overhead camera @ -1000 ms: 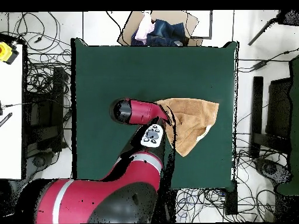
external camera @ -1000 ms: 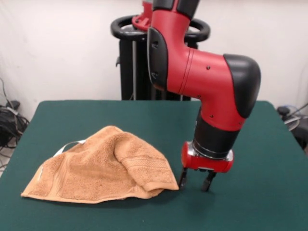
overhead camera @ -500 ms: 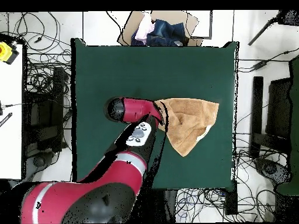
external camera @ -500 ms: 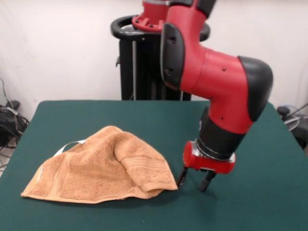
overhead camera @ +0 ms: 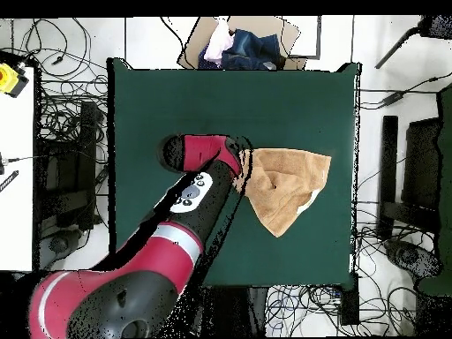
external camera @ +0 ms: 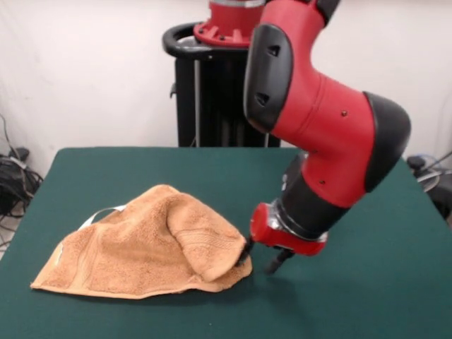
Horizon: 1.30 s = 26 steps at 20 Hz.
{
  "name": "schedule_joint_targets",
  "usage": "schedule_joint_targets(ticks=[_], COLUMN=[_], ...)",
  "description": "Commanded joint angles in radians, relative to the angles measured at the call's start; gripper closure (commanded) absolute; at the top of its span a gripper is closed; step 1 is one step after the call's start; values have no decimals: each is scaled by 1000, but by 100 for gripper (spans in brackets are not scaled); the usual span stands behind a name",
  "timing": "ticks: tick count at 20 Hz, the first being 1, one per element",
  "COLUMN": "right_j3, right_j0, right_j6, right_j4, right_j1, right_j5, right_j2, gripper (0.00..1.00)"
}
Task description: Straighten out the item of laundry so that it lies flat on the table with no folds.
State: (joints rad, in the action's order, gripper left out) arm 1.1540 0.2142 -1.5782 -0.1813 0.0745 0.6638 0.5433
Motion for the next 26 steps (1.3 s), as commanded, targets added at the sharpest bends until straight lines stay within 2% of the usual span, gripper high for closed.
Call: schedule_joint_targets(ticks=[1, 5, 10, 21, 26], right_j3=[-23, -9, -37, -61, -60], right_j0=[-46, -46, -35, -21, -33], right_j6=[-286, -280, -297, -326, -319], right_j4=[-13, -9, -8, -37, -67], right_j1=[-13, -7, -46, -97, -77], right_j5=[43, 22, 41, 15, -2], right_j2=[36, 42, 84, 104, 52], gripper=[0, 0, 0, 0, 0])
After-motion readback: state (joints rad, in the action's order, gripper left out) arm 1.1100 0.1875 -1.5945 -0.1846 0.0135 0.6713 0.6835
